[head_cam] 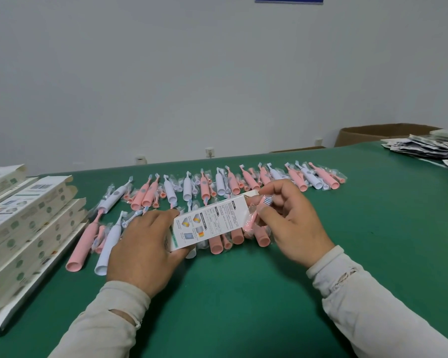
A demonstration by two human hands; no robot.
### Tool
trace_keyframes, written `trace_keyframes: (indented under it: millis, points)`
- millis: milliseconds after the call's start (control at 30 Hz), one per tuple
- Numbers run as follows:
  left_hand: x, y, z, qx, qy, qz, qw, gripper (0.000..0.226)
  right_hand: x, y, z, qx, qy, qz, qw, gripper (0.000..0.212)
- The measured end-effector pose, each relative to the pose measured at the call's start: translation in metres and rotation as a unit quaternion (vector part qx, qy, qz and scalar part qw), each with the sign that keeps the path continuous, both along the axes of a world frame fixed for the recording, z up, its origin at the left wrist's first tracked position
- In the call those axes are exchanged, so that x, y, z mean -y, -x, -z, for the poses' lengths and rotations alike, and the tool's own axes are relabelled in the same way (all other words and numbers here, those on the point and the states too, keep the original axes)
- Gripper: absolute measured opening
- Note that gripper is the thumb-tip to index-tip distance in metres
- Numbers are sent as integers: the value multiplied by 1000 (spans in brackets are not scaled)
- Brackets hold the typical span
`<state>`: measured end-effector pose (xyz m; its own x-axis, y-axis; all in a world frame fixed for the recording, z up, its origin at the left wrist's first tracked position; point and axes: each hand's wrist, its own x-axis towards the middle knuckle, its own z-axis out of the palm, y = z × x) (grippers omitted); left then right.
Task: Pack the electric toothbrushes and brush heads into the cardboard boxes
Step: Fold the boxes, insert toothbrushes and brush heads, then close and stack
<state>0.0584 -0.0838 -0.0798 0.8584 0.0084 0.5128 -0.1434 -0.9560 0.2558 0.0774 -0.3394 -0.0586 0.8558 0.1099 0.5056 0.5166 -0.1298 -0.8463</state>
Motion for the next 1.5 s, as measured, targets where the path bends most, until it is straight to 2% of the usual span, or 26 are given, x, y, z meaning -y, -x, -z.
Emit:
trace_keyframes:
  millis: [133, 233, 333, 600, 767, 833, 933, 1133, 1267, 1400, 1500]
  points:
    - [0, 0, 1, -5, -6, 7, 1000, 64, 0, -3, -2, -54, -86, -14, 995, 15]
    - [0, 0, 2, -7, -9, 22, 1000, 67, 3, -5, -5, -118, -170, -37, 978, 19]
    - [-1, 0, 3, -10, -10, 32, 999, 68, 4, -5, -8, -162, -194, -68, 965, 18]
    - [-6, -3, 6, -27, 26, 38, 999, 66, 4, -8, -6, -177, -282, -40, 942, 8]
    - [-6, -4, 8, -27, 51, 43, 997, 63, 1, -11, -3, -173, -320, -27, 931, 14]
    - [-6, -4, 8, -24, 46, 42, 998, 63, 0, -12, -1, -167, -316, -14, 934, 15]
    - [-4, -4, 8, -23, 32, 35, 999, 64, -1, -12, 1, -158, -260, 27, 952, 15]
    - [-1, -1, 5, -19, 16, 22, 999, 65, -7, -5, 5, -122, -187, 41, 974, 4]
    - [2, 1, 3, -11, -6, 12, 1000, 66, -11, -2, 5, -80, -132, 79, 985, 11]
    - [2, 1, 0, -8, -2, 10, 1000, 65, -12, 0, 4, -48, -112, 76, 990, 16]
    - [2, 1, 0, -5, 5, 7, 1000, 67, -12, 0, 6, -52, -95, 17, 994, 12]
